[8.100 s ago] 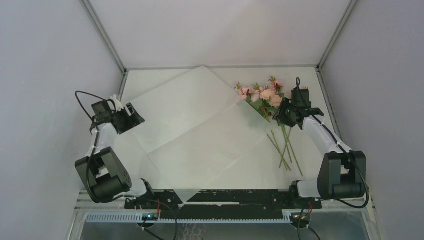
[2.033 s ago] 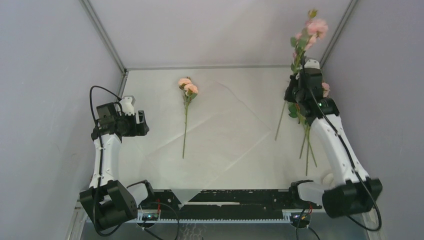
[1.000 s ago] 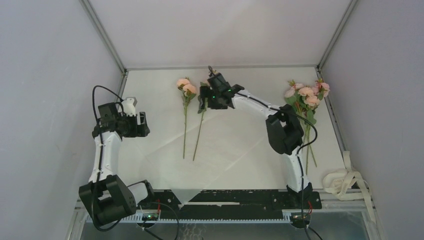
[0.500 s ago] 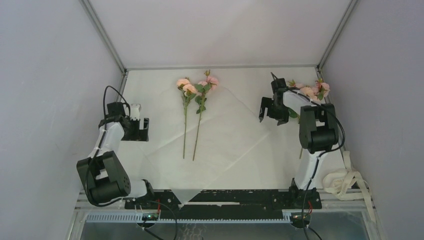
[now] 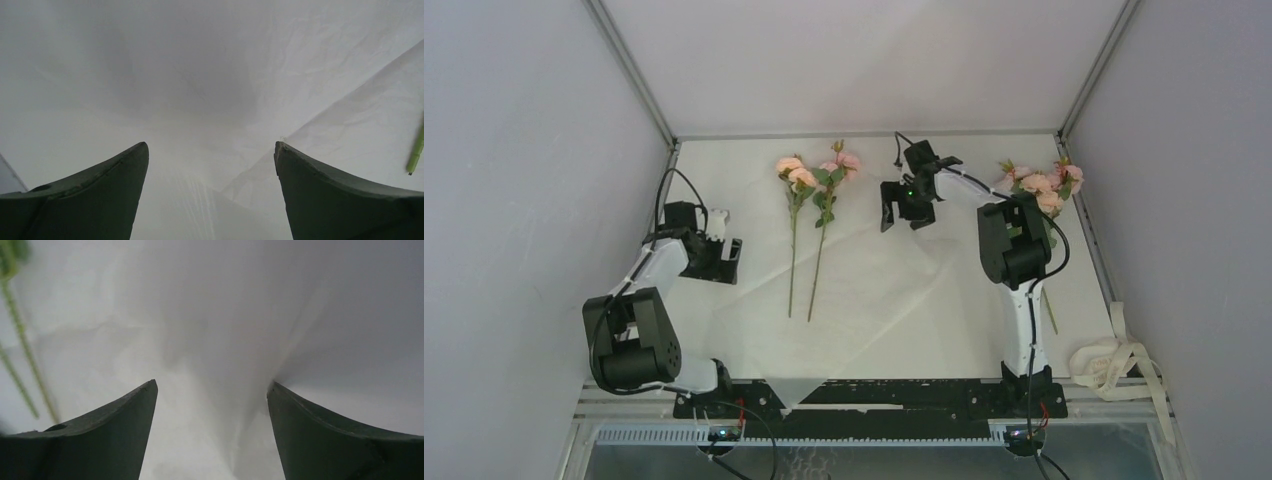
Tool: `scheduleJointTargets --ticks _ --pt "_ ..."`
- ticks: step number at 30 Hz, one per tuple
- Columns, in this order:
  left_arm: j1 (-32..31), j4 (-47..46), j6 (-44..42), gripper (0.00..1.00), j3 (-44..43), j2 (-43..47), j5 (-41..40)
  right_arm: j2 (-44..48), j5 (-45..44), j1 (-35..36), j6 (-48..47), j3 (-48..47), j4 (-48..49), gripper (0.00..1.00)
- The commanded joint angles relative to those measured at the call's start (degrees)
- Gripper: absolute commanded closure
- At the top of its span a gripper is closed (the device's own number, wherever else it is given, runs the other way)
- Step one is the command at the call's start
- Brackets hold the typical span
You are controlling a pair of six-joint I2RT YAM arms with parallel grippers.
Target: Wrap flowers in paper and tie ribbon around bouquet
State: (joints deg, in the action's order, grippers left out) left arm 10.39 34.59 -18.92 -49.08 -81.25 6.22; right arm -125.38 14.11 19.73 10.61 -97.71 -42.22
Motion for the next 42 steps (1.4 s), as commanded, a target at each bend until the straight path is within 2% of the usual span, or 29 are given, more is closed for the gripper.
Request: scheduleJointTargets --ticks 1,3,6,10,14,18,23,25,26,27,28,30,31,36,39,42 --pt "-0.54 -1.78 0.37 0.0 1.76 -0.78 1.33 -1.81 15.24 1.95 3.45 0.81 2.82 0.13" --pt "-0.63 -1.61 0.48 0.0 1.55 -1.29 1.5 -0.32 20.38 1.89 5.47 3.06 6.96 0.19" --pt "-0.94 -1.86 0.63 0.0 1.45 -1.46 1.64 1.99 25.49 1.86 7.51 5.06 10.42 0.44" --pt "-1.01 -1.07 0.12 0.0 1.38 -0.55 2.24 6.63 25.6 0.89 8.04 7.67 11.8 0.75" --pt "-0.99 1.61 -1.39 0.0 -0.14 3.3 5.18 11.86 20.8 -2.49 6.41 10.41 9.72 0.99" --pt "-3.3 6.3 -5.23 0.0 -1.61 6.86 9.2 14.72 17.9 -7.71 0.67 12.87 4.16 1.0" --pt "-13.83 9.86 -8.05 0.0 -1.33 10.27 9.98 11.47 10.78 -13.18 -7.08 7.3 -5.45 0.98" --pt "-15.45 9.95 -7.45 0.0 -2.42 10.18 9.95 9.26 6.4 -13.78 -6.82 2.99 -10.24 0.86" --pt "-15.61 10.39 -6.65 0.0 -3.5 9.85 9.83 9.01 4.04 -14.01 -6.59 1.68 -12.11 0.74" --pt "-15.58 11.46 -5.79 0.0 -5.14 9.44 9.26 9.5 1.21 -14.53 -5.96 0.95 -13.91 0.58" --pt "-15.58 12.87 -5.05 0.0 -6.83 9.2 9.08 10.97 -2.78 -15.62 -4.82 0.9 -14.93 0.47" --pt "-15.6 15.44 -4.39 0.0 -9.47 9.88 10.95 15.78 -10.95 -18.76 -1.96 1.66 -14.22 0.37" --pt "-15.58 16.07 -4.45 0.0 -10.26 10.7 12.24 18.86 -13.53 -21.1 -0.86 2.26 -12.93 0.35" --pt "-15.59 13.96 -0.88 0.0 -12.88 12.12 14.42 32.12 -24.54 -27.46 1.09 12.7 -1.64 0.41" --pt "-15.58 11.19 2.37 0.0 -13.4 10.91 12.85 31.28 -24.5 -29.49 0.41 15.37 -2.54 0.55" --pt "-15.6 7.85 4.04 0.0 -12.5 10.91 13.26 27.26 -24.61 -31.64 0.7 14.5 -6.49 0.62"
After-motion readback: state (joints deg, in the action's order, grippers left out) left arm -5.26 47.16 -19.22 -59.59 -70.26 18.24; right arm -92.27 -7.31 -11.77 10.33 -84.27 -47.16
